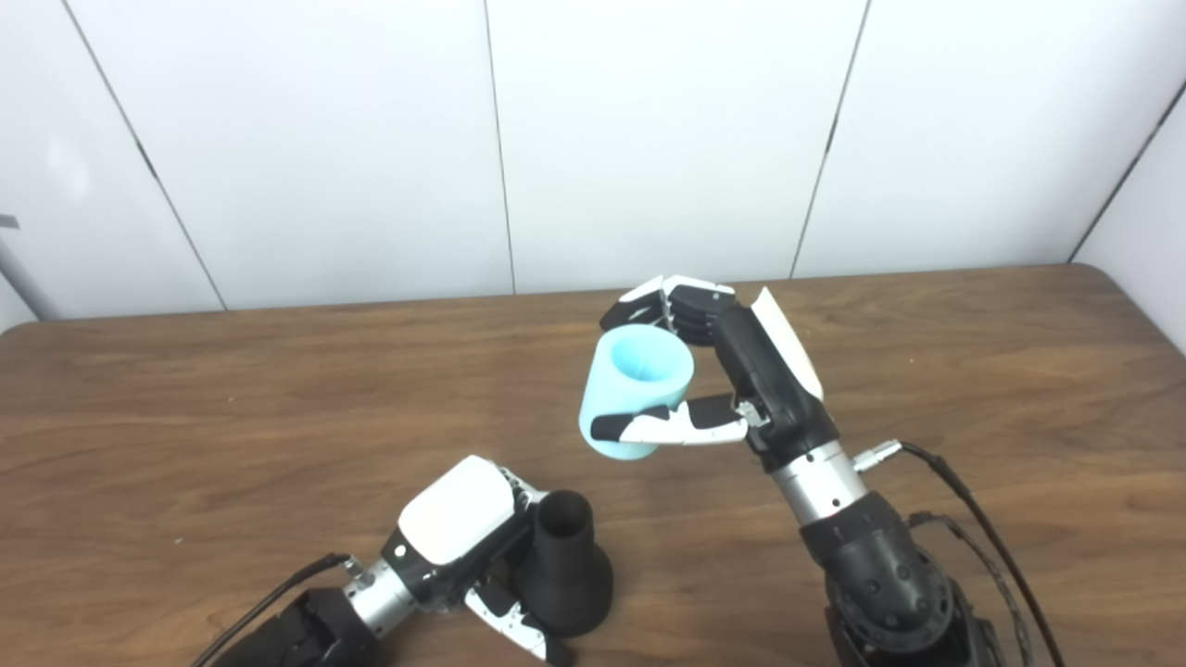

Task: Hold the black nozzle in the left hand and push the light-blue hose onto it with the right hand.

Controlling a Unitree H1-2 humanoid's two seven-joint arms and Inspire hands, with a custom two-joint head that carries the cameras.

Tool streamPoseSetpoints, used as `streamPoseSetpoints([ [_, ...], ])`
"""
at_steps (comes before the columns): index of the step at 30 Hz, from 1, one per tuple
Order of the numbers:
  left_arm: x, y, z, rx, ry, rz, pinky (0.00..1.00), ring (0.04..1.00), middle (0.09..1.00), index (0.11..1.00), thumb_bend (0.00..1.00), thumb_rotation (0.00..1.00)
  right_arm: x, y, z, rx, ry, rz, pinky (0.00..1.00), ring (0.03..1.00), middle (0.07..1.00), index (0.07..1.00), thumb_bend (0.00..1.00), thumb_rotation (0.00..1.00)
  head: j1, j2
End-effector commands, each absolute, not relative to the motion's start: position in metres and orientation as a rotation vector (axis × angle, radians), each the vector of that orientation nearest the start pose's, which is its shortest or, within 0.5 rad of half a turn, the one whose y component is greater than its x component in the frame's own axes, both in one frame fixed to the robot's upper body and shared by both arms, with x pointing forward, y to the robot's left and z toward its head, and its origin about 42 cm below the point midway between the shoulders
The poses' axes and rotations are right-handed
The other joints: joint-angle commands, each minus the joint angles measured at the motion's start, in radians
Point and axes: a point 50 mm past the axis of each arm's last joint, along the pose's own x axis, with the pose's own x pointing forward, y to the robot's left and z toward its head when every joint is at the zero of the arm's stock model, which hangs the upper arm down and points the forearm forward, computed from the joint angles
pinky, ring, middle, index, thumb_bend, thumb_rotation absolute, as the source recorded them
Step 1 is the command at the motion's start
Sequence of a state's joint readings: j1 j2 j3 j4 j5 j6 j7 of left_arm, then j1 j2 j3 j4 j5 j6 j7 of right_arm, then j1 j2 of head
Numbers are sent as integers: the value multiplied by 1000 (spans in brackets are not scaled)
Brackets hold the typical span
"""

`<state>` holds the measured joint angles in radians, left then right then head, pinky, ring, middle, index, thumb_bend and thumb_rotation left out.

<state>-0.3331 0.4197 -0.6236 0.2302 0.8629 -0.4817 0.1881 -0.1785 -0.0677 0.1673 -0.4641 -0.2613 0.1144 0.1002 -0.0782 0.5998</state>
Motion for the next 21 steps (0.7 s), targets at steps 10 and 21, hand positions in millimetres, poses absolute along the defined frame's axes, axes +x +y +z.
streamPoseSetpoints([
  [10, 298, 171, 61, 1195, -562, -859, 134, 190, 471, 483, 525, 0, 277, -143, 245, -240, -592, 270, 315, 394, 496, 551, 507, 0, 2, 5],
  [21, 297, 169, 62, 1197, -569, -860, 143, 198, 471, 483, 525, 0, 271, -136, 232, -256, -547, 291, 307, 386, 495, 554, 506, 0, 7, 10],
])
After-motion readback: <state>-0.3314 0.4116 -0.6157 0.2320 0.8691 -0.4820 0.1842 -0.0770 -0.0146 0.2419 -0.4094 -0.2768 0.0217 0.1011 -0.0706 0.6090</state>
